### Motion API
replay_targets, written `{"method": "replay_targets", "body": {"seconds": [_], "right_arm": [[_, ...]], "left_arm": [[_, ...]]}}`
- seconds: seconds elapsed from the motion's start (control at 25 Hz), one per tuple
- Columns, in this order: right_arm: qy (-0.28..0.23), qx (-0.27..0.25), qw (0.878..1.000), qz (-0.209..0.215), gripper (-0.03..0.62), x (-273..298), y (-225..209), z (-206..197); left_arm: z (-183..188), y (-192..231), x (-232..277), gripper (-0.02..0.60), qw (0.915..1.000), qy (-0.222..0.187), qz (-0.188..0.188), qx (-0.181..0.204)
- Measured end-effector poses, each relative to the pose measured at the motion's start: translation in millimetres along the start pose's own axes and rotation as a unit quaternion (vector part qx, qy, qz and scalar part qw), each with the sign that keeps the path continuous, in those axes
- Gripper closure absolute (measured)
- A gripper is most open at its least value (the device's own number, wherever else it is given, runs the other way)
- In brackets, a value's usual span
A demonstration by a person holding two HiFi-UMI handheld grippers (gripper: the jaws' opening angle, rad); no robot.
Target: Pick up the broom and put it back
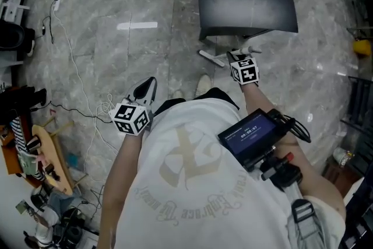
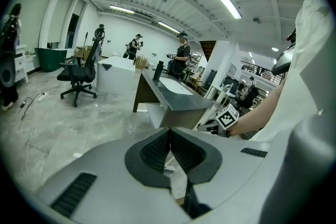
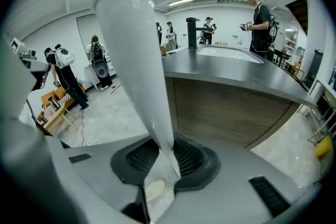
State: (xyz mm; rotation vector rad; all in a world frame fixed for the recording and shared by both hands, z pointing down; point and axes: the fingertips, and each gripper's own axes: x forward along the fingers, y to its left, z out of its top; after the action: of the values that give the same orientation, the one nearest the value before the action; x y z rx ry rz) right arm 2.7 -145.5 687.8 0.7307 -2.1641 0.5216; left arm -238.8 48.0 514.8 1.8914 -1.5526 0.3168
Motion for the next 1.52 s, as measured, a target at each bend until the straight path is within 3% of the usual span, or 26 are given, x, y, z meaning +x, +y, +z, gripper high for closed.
{"method": "replay_targets", "body": {"seconds": [0.36, 0.72, 1.04, 1.36, 1.52], "right_arm": [[-0.014, 0.008, 1.0, -0.026, 0.497, -29.4, 12.6, 5.9], [-0.041, 0.02, 0.997, -0.057, 0.497, -101.8, 51.6, -2.6], [-0.082, 0.049, 0.993, -0.076, 0.497, -122.6, 49.5, 18.0], [-0.122, 0.052, 0.987, -0.093, 0.497, -161.7, 60.6, 31.1], [-0.152, 0.052, 0.981, -0.105, 0.497, -201.0, 79.9, 27.1]], "left_arm": [[-1.0, 14.7, 3.9, 0.568, 0.9992, -0.002, -0.04, 0.006], [-10.6, -14.4, -26.0, 0.569, 0.994, -0.004, -0.097, 0.052], [-16.8, -12.8, 4.0, 0.569, 0.9886, 0.028, -0.13, 0.071], [-12.7, -33.5, 17.1, 0.569, 0.978, 0.041, -0.175, 0.106], [-15.3, -52.9, -0.6, 0.569, 0.9727, 0.037, -0.195, 0.12]]}}
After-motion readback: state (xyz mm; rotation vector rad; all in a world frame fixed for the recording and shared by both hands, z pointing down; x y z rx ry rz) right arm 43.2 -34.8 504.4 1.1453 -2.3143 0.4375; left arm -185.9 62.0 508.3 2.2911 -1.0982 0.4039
